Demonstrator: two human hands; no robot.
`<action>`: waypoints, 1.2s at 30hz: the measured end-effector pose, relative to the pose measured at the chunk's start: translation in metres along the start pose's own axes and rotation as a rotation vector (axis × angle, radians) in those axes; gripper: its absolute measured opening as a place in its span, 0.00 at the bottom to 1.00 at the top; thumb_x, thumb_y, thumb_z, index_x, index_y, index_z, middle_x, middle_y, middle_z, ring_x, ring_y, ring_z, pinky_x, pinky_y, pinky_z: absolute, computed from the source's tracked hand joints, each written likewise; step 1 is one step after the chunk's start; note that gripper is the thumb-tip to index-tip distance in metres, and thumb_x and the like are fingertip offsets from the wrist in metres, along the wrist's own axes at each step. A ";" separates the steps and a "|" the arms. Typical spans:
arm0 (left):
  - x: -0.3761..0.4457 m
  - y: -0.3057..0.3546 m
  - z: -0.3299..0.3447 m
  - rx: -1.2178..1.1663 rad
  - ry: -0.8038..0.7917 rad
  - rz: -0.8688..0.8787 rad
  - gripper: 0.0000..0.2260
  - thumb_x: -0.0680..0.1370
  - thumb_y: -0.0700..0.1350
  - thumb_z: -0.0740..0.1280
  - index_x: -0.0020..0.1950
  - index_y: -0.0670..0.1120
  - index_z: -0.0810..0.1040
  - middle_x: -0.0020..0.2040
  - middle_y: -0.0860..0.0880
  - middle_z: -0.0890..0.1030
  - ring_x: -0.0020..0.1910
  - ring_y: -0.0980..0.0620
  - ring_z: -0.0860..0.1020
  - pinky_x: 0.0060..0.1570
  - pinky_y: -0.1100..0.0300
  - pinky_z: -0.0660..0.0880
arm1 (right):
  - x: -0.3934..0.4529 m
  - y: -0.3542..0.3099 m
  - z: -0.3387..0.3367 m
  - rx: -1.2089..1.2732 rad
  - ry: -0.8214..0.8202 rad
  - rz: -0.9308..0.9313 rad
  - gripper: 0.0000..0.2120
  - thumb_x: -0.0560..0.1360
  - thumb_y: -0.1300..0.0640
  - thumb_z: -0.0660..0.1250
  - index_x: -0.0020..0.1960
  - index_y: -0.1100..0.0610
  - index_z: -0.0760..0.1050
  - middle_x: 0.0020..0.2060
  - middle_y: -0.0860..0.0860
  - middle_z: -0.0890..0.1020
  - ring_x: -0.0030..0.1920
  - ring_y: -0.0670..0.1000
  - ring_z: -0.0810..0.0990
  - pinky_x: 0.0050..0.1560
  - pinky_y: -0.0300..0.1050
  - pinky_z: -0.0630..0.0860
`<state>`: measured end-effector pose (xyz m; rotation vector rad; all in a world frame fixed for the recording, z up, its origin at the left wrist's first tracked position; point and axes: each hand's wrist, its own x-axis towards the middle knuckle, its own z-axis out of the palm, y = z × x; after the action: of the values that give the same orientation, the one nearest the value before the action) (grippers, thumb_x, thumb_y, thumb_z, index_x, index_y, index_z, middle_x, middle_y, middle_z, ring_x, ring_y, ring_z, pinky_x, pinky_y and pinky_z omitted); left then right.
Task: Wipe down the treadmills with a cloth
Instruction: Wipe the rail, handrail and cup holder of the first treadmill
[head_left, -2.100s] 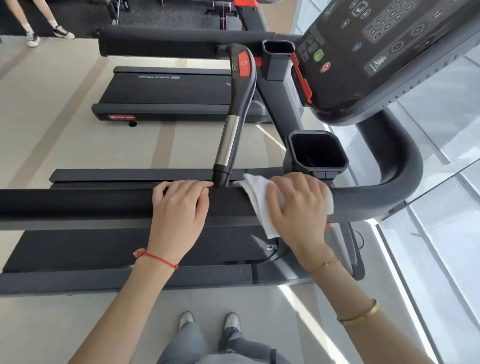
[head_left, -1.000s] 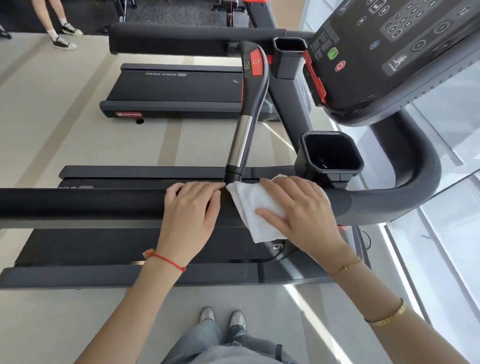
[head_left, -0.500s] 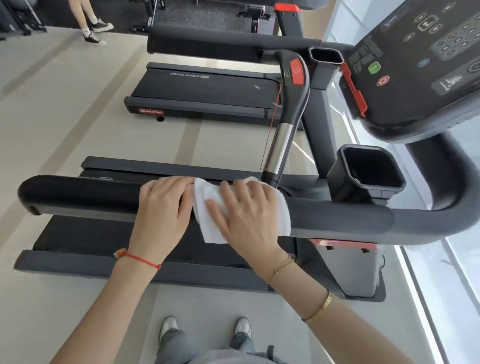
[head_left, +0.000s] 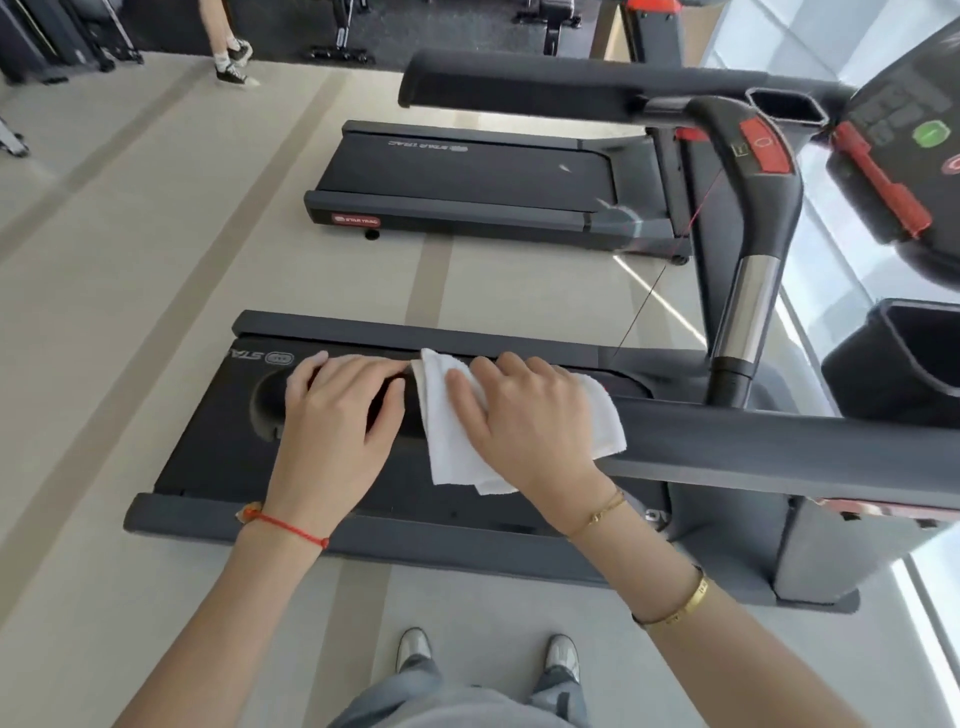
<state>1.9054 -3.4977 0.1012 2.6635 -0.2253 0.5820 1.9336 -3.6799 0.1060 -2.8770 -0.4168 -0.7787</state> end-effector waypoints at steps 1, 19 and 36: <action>-0.001 -0.006 -0.003 -0.010 -0.002 0.012 0.11 0.81 0.45 0.60 0.57 0.48 0.80 0.54 0.54 0.82 0.57 0.52 0.79 0.70 0.48 0.63 | -0.001 0.001 0.000 0.013 -0.023 -0.004 0.22 0.80 0.44 0.56 0.31 0.53 0.72 0.25 0.49 0.71 0.27 0.52 0.69 0.29 0.44 0.63; -0.002 -0.067 -0.029 -0.243 -0.013 -0.070 0.10 0.80 0.39 0.62 0.58 0.42 0.80 0.54 0.49 0.82 0.55 0.48 0.79 0.56 0.50 0.76 | 0.023 -0.067 0.009 0.051 -0.170 -0.061 0.21 0.82 0.44 0.50 0.45 0.51 0.78 0.33 0.48 0.76 0.34 0.52 0.73 0.37 0.48 0.72; -0.010 -0.064 -0.024 -0.297 0.049 -0.081 0.12 0.81 0.37 0.62 0.62 0.40 0.80 0.57 0.47 0.81 0.57 0.47 0.79 0.60 0.48 0.74 | 0.002 -0.056 0.013 0.083 0.091 -0.102 0.14 0.81 0.49 0.60 0.54 0.54 0.81 0.41 0.49 0.82 0.39 0.53 0.77 0.42 0.49 0.73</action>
<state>1.9028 -3.4295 0.0941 2.3575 -0.1737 0.5415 1.9249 -3.6238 0.0984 -2.7496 -0.5745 -0.8821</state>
